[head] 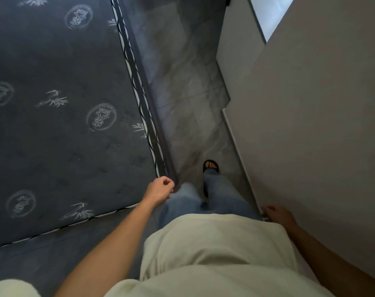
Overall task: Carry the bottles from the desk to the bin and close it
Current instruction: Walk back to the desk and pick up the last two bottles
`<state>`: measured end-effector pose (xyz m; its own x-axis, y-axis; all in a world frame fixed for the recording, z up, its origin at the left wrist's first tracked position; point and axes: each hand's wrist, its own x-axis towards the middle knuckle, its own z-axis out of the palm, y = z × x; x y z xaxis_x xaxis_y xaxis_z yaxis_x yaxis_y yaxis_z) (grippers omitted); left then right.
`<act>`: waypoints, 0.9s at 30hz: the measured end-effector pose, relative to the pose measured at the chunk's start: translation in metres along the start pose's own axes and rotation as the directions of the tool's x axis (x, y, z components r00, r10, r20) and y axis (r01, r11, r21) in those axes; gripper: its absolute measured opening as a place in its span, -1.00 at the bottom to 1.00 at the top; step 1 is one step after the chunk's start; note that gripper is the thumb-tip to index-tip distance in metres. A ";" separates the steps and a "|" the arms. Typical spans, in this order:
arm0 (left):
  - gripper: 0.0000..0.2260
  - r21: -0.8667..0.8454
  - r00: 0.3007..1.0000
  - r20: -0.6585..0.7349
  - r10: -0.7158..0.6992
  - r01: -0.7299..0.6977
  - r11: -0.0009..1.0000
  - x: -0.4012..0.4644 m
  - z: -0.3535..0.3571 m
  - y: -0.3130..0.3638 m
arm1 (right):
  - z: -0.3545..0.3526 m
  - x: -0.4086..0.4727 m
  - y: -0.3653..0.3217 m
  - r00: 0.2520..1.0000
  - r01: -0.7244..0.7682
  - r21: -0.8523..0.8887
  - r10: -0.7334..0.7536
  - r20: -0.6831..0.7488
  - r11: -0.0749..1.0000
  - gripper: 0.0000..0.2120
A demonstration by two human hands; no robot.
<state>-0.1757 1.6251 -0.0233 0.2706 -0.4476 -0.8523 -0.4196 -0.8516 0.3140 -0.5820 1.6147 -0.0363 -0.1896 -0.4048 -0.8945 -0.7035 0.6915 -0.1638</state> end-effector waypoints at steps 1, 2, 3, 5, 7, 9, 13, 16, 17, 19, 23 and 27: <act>-0.88 0.005 1.000 0.004 -0.022 0.022 1.000 0.000 -0.002 -0.001 | -0.008 0.007 -0.023 1.000 -0.004 -0.002 0.004 0.016 1.000 -0.75; -0.87 0.002 0.999 0.007 -0.049 0.049 0.999 -0.001 -0.004 -0.003 | -0.018 0.014 -0.052 1.000 -0.001 0.031 0.001 0.018 1.000 -0.76; -0.87 0.000 0.997 0.007 -0.082 0.082 0.997 -0.003 -0.006 -0.005 | -0.027 0.025 -0.082 0.999 0.046 0.048 -0.046 -0.013 0.998 -0.79; -0.84 0.008 0.989 -0.002 -0.146 0.146 0.989 -0.003 -0.012 -0.012 | -0.042 0.040 -0.140 0.991 0.133 0.041 -0.133 -0.019 0.990 -0.84; -0.80 -0.001 0.980 -0.002 -0.199 0.199 0.980 0.001 -0.019 -0.019 | -0.052 0.054 -0.190 0.980 0.197 0.030 -0.198 0.004 0.980 -0.86; -0.77 -0.009 0.971 0.027 -0.239 0.239 0.971 0.007 -0.028 -0.022 | -0.061 0.067 -0.242 0.965 0.261 0.035 -0.261 -0.015 0.965 -0.87; -0.63 -0.017 0.945 0.064 -0.321 0.323 0.946 0.029 -0.062 -0.006 | -0.069 0.092 -0.330 0.947 0.322 0.023 -0.322 -0.006 0.946 -0.84; -0.67 0.009 0.939 0.100 -0.330 0.330 0.944 0.058 -0.103 0.019 | -0.076 0.107 -0.376 0.951 0.308 -0.039 -0.309 -0.002 0.951 -0.82; -0.68 0.004 0.941 0.108 -0.320 0.321 0.947 0.070 -0.117 0.031 | -0.079 0.109 -0.388 0.956 0.291 -0.057 -0.292 -0.010 0.955 -0.81; -0.74 -0.031 0.948 0.105 -0.301 0.306 0.951 0.095 -0.146 0.061 | -0.084 0.113 -0.403 0.963 0.268 -0.093 -0.270 -0.020 0.959 -0.82; -0.82 -0.150 0.972 0.077 -0.224 0.233 0.961 0.155 -0.205 0.142 | -0.097 0.116 -0.421 0.990 0.142 -0.032 -0.142 -0.007 0.989 -0.84; -0.87 -0.221 0.993 0.033 -0.115 0.119 0.968 0.217 -0.266 0.238 | -0.114 0.122 -0.435 0.996 0.091 -0.076 -0.090 0.010 0.993 -0.83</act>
<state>0.0138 1.2526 -0.0223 0.2887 -0.3375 -0.8959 -0.1824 -0.9381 0.2946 -0.3773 1.1959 -0.0264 -0.1186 -0.4595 -0.8802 -0.7681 0.6043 -0.2120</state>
